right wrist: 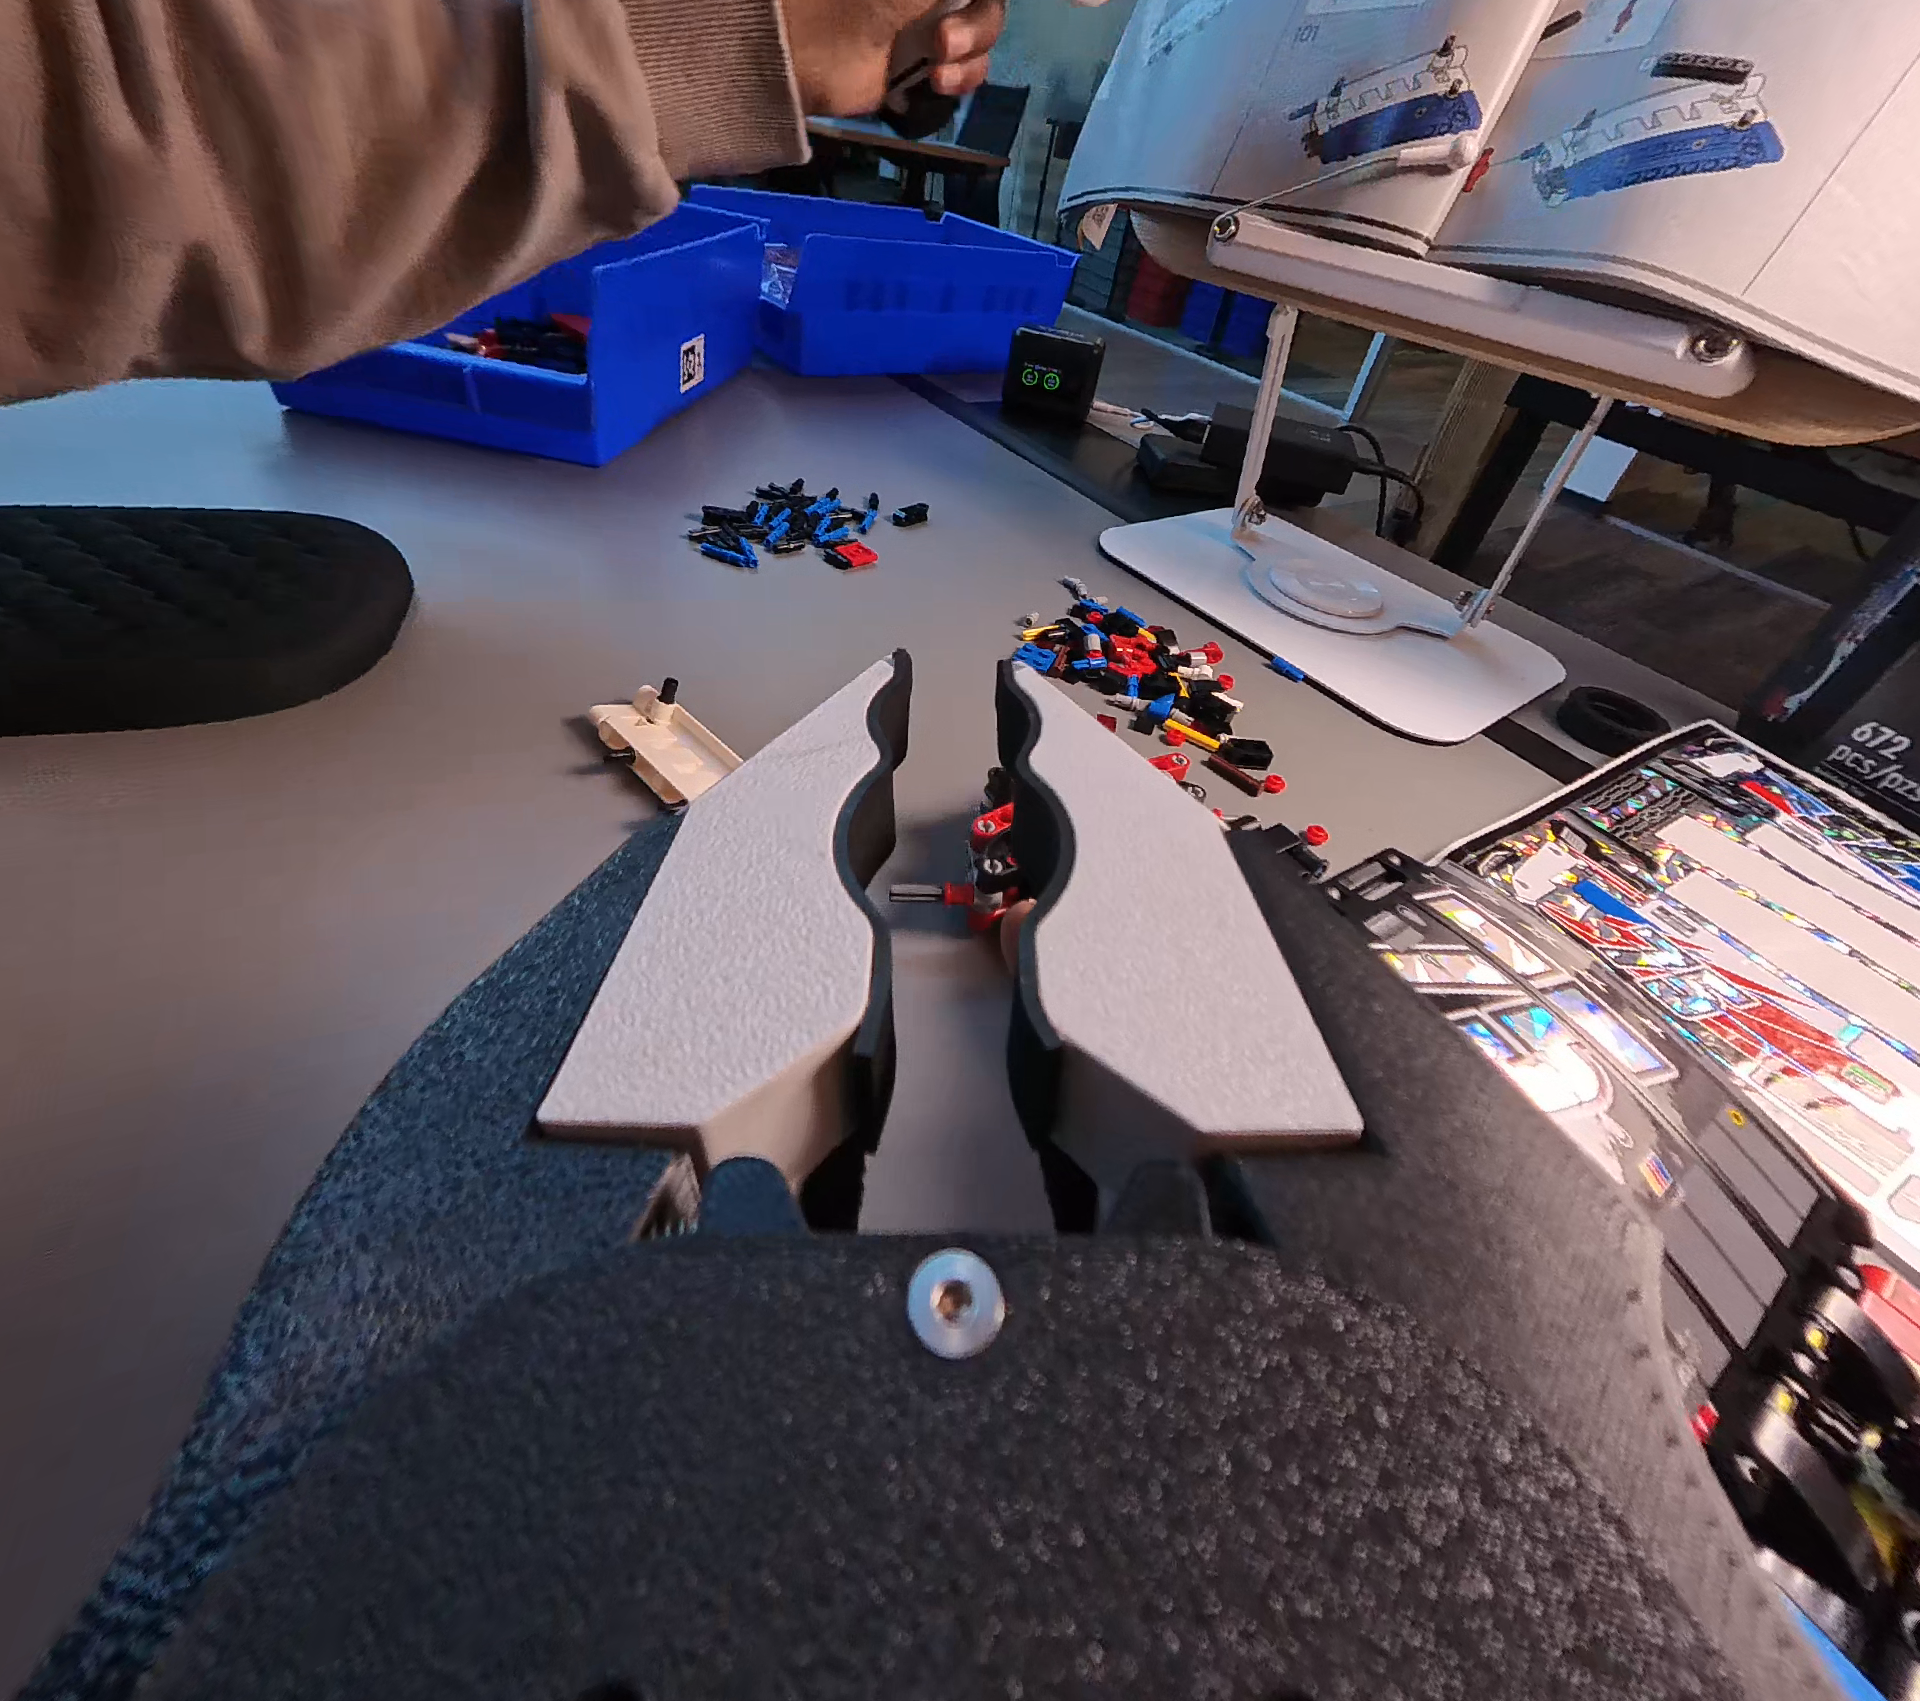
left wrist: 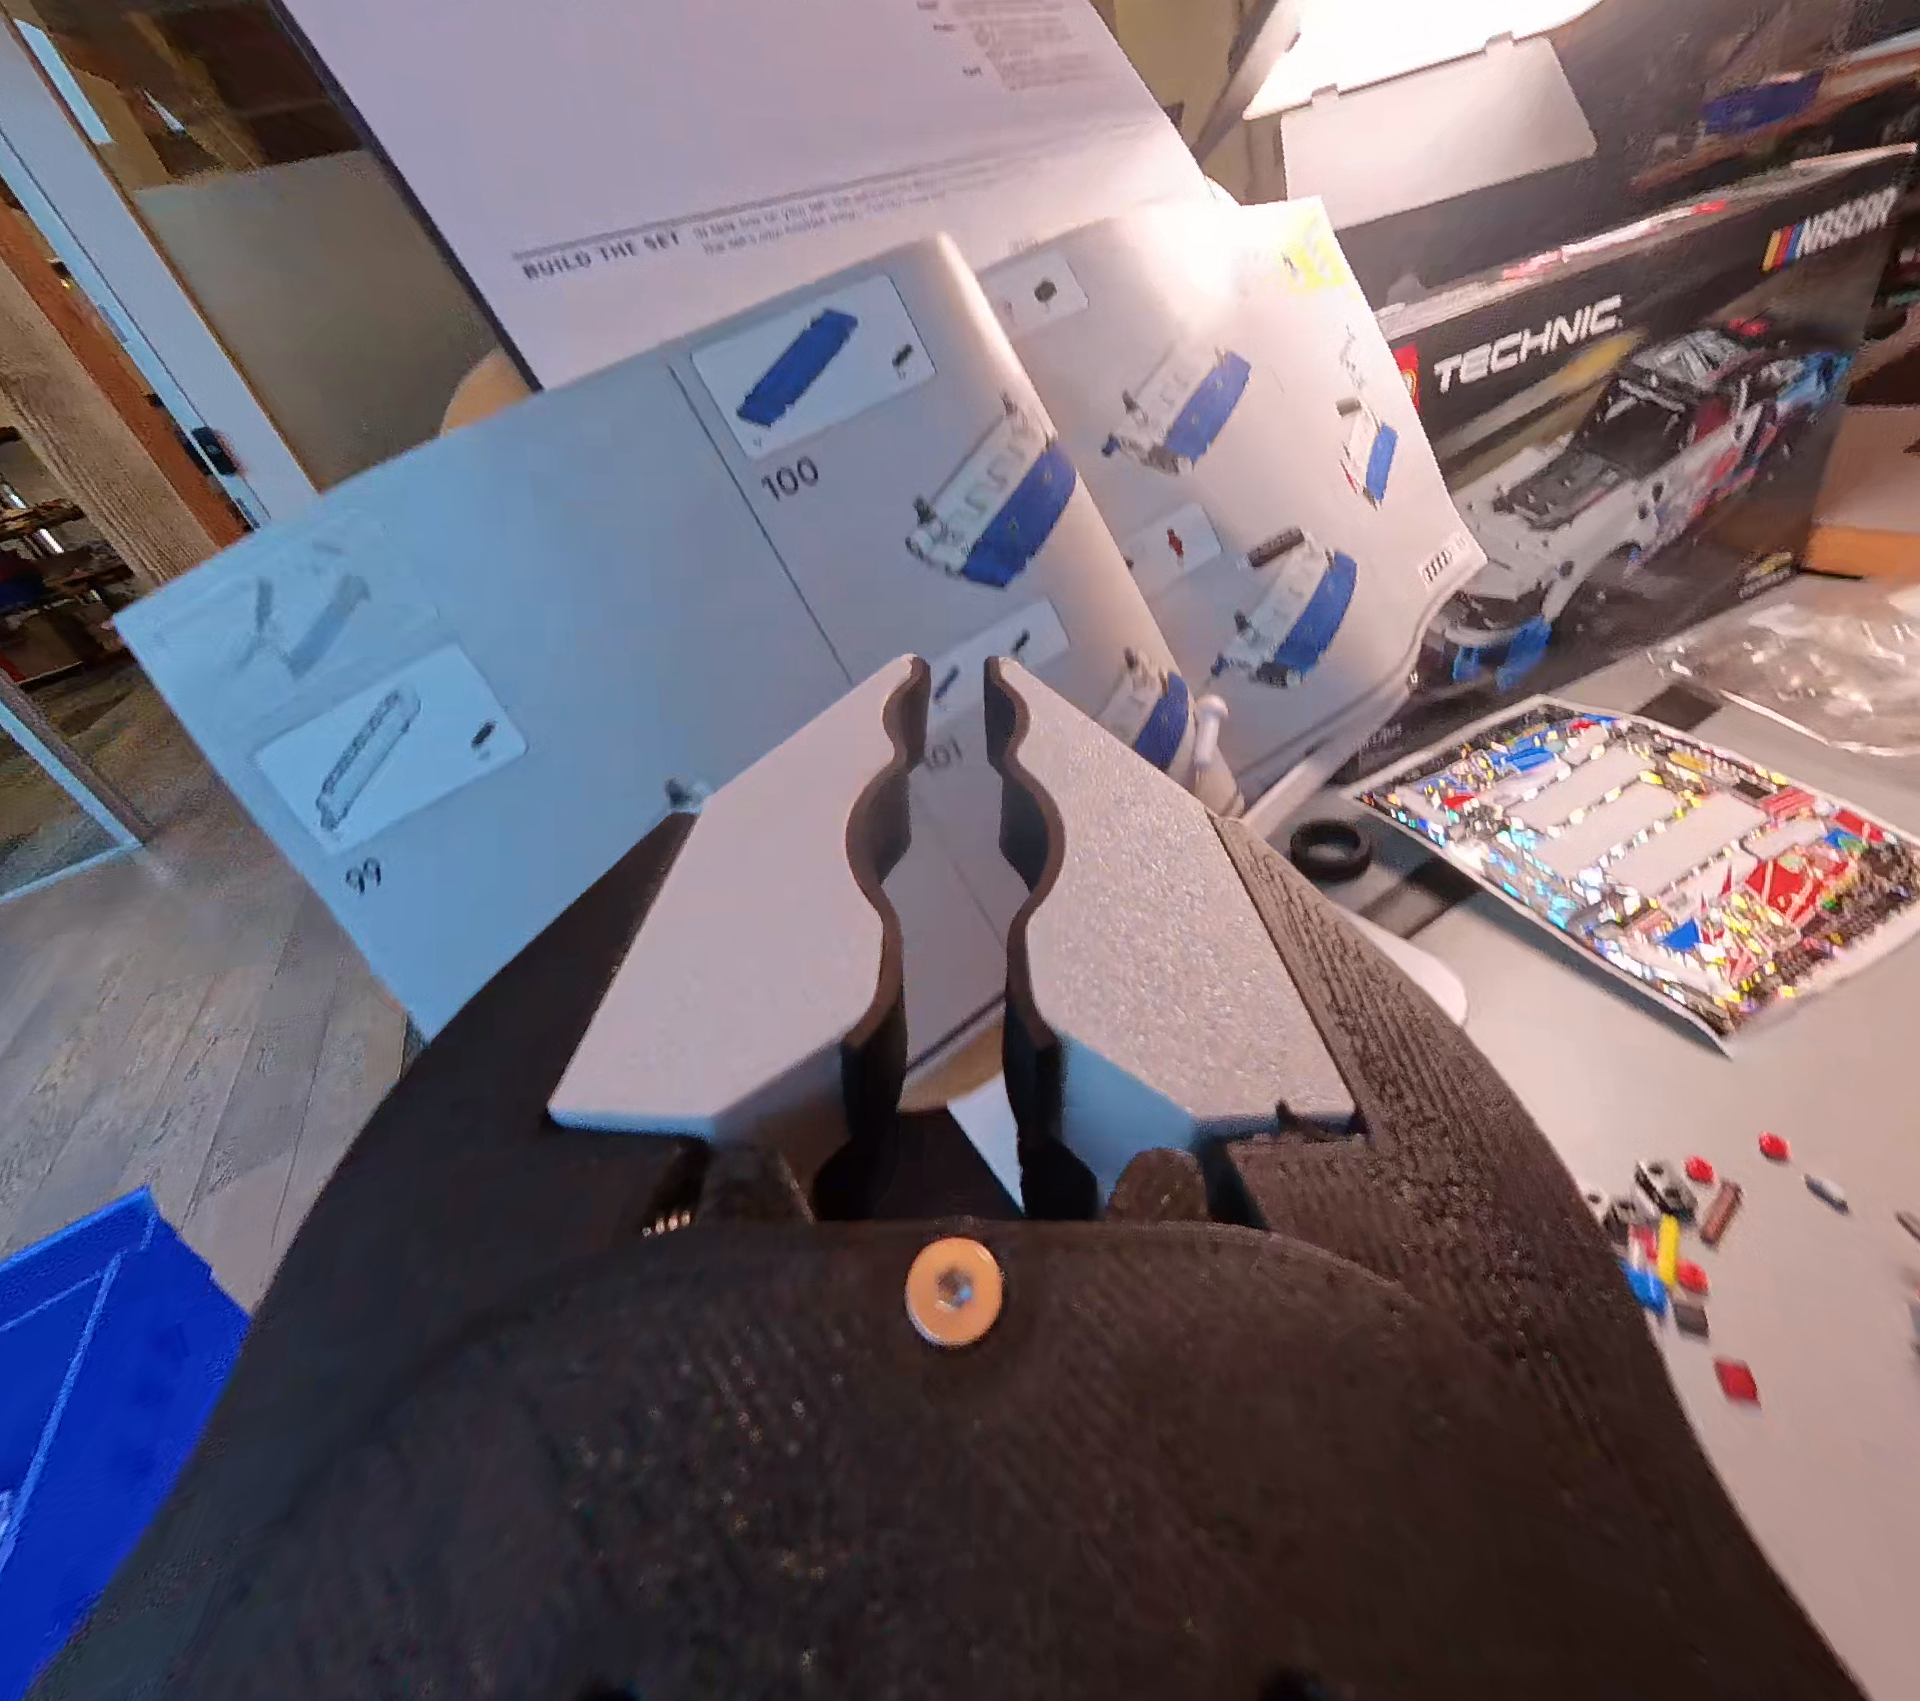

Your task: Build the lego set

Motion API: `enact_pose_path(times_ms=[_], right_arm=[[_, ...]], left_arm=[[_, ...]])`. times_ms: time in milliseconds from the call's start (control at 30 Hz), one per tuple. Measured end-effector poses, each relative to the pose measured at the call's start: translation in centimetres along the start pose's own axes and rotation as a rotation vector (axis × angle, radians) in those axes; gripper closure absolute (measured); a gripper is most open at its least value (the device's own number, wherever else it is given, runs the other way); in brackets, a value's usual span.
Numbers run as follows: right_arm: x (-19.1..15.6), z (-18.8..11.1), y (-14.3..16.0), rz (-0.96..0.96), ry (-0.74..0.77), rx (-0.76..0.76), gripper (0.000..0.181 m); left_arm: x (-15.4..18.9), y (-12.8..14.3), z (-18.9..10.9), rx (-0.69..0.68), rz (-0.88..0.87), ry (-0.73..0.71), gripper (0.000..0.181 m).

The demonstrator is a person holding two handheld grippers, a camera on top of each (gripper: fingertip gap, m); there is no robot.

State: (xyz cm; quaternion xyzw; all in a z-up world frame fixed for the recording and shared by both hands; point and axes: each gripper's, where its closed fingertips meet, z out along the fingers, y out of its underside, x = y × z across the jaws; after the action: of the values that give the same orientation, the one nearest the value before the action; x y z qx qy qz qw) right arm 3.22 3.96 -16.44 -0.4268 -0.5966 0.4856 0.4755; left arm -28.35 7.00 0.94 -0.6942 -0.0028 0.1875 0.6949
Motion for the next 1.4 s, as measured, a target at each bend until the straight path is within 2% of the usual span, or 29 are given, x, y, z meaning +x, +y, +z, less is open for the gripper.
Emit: enact_pose_path(times_ms=[33, 200, 300, 367, 467, 533, 600, 700, 867, 967, 1100, 1233, 1400], right_arm=[[-0.1, 0.0, 0.0, -0.002, -0.002, -0.001, 0.167], [-0.1, 0.3, 0.4, -0.002, -0.005, -0.013, 0.167], [0.2, 0.4, 0.7, 0.002, 0.005, -0.023, 0.168], [0.3, 0.5, 0.9, 0.006, 0.010, -0.030, 0.168], [0.4, 0.6, 1.3, 0.004, 0.014, -0.044, 0.168], [0.4, 0.7, 1.4, -0.004, 0.018, -0.054, 0.168], [0.4, 0.7, 1.6, -0.012, 0.021, -0.062, 0.168], [0.5, 0.7, 1.6, -0.014, 0.026, -0.064, 0.168], [0.8, 0.5, 1.7, -0.007, 0.028, -0.066, 0.168], [0.7, 0.6, 1.7, 0.001, 0.020, -0.064, 0.168], [0.5, 0.6, 1.8, -0.004, 0.009, -0.071, 0.168], [0.6, 0.6, 1.8, -0.001, 0.007, -0.071, 0.168], [0.5, 0.6, 1.8, -0.002, 0.004, -0.075, 0.168]], left_arm=[[0.2, 1.2, -1.1, -0.035, 0.002, 0.016, 0.173], [2.6, 7.7, -6.8, -0.256, -0.074, 0.170, 0.163], [5.3, 13.1, -9.8, -0.484, -0.085, 0.306, 0.156], [7.0, 16.6, -11.9, -0.658, -0.035, 0.418, 0.154], [9.4, 20.0, -14.8, -0.880, 0.089, 0.633, 0.155], [8.5, 22.7, -15.6, -1.034, 0.232, 0.627, 0.158], [7.6, 24.3, -15.6, -1.120, 0.339, 0.636, 0.157], [5.5, 25.8, -14.6, -1.187, 0.426, 0.604, 0.161], [4.0, 26.7, -13.4, -1.222, 0.376, 0.615, 0.162], [4.2, 26.8, -12.7, -1.190, 0.380, 0.654, 0.162], [4.3, 27.6, -12.6, -1.232, 0.370, 0.688, 0.163], [4.9, 27.7, -12.7, -1.244, 0.320, 0.733, 0.177], [5.0, 27.7, -12.7, -1.256, 0.277, 0.732, 0.178]])
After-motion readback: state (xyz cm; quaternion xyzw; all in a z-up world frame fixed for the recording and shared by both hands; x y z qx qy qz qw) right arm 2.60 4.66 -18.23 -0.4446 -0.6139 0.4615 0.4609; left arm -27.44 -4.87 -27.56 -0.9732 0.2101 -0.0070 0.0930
